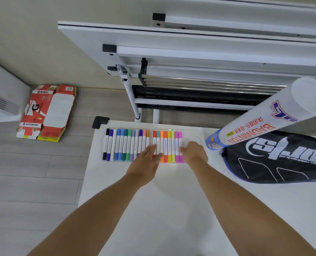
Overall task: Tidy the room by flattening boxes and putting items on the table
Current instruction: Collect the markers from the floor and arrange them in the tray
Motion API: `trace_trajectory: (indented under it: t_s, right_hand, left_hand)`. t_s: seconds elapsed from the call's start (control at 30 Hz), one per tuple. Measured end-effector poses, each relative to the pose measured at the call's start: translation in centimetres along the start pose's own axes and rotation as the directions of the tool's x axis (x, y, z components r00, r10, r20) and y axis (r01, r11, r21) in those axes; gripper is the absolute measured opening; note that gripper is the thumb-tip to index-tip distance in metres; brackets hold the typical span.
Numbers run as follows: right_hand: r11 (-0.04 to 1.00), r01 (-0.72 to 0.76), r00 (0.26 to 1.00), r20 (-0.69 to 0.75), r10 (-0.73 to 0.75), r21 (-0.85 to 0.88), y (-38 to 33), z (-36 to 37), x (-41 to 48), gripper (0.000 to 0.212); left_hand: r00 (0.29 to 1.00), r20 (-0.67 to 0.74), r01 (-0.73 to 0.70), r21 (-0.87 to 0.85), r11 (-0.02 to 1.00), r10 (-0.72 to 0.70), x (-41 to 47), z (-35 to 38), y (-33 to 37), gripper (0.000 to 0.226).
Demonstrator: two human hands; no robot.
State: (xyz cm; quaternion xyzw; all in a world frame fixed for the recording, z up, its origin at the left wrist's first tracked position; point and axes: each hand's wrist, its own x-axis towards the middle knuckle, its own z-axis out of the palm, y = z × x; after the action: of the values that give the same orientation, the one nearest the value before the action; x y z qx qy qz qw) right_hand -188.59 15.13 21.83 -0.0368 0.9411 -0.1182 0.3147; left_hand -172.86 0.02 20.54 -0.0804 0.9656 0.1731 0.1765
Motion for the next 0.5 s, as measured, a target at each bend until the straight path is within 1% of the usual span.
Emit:
trace_trajectory:
  t_s: [0.03, 0.1, 0.13, 0.2, 0.23, 0.27, 0.33, 0.37, 0.43, 0.47, 0.5]
  right_hand:
    - [0.998, 0.043, 0.999, -0.016, -0.044, -0.034, 0.3, 0.2, -0.4, 0.024]
    - [0.992, 0.111, 0.993, -0.040, -0.113, -0.068, 1.1, 0.5, -1.1, 0.019]
    - [0.988, 0.136, 0.989, -0.054, -0.140, -0.072, 1.6, 0.5, -1.4, 0.018]
    - [0.980, 0.178, 0.978, -0.093, -0.186, -0.087, 2.5, 0.5, -2.1, 0.023]
    - [0.977, 0.189, 0.971, -0.129, -0.201, -0.101, 3.0, 0.5, -2.4, 0.024]
    - [0.976, 0.188, 0.963, -0.176, -0.205, -0.110, 3.5, 0.4, -2.6, 0.025]
    - [0.987, 0.144, 0.959, -0.235, -0.156, -0.068, 4.2, 0.3, -2.9, 0.032]
    - [0.994, 0.107, 0.968, -0.226, -0.110, -0.022, 4.5, 0.3, -2.9, 0.039]
    - [0.996, 0.046, 0.983, -0.182, -0.032, 0.072, 4.8, 0.5, -3.0, 0.051]
    - [0.993, 0.021, 0.985, -0.172, 0.000, 0.117, 4.8, 0.6, -2.9, 0.054]
    - [0.986, 0.002, 0.985, -0.168, 0.026, 0.166, 4.8, 0.6, -2.9, 0.055]
  left_hand:
    - [1.000, -0.026, 0.012, -0.006, 1.000, -0.012, -0.2, 0.0, -0.3, 0.045]
    - [0.994, -0.065, 0.082, -0.045, 0.996, -0.085, -1.0, -0.1, -1.0, 0.043]
    - [0.991, -0.078, 0.105, -0.031, 0.994, -0.107, -1.5, 0.0, -1.5, 0.044]
    - [0.987, -0.107, 0.123, 0.049, 0.991, -0.118, -2.5, 0.1, -2.3, 0.046]
    - [0.982, -0.131, 0.148, 0.074, 0.986, -0.138, -2.9, 0.0, -2.9, 0.046]
    - [0.968, -0.162, 0.204, 0.078, 0.976, -0.190, -3.2, -0.2, -3.5, 0.047]
    - [0.904, -0.202, 0.389, 0.017, 0.921, -0.377, -3.5, -0.8, -5.2, 0.050]
    - [0.858, -0.200, 0.478, -0.030, 0.878, -0.473, -3.7, -1.0, -6.1, 0.052]
    - [0.761, -0.116, 0.618, -0.169, 0.768, -0.638, -4.4, -1.7, -7.8, 0.052]
    - [0.723, -0.048, 0.657, -0.263, 0.707, -0.689, -4.6, -1.9, -8.6, 0.051]
    - [0.707, -0.009, 0.666, -0.330, 0.669, -0.708, -4.6, -2.1, -9.3, 0.049]
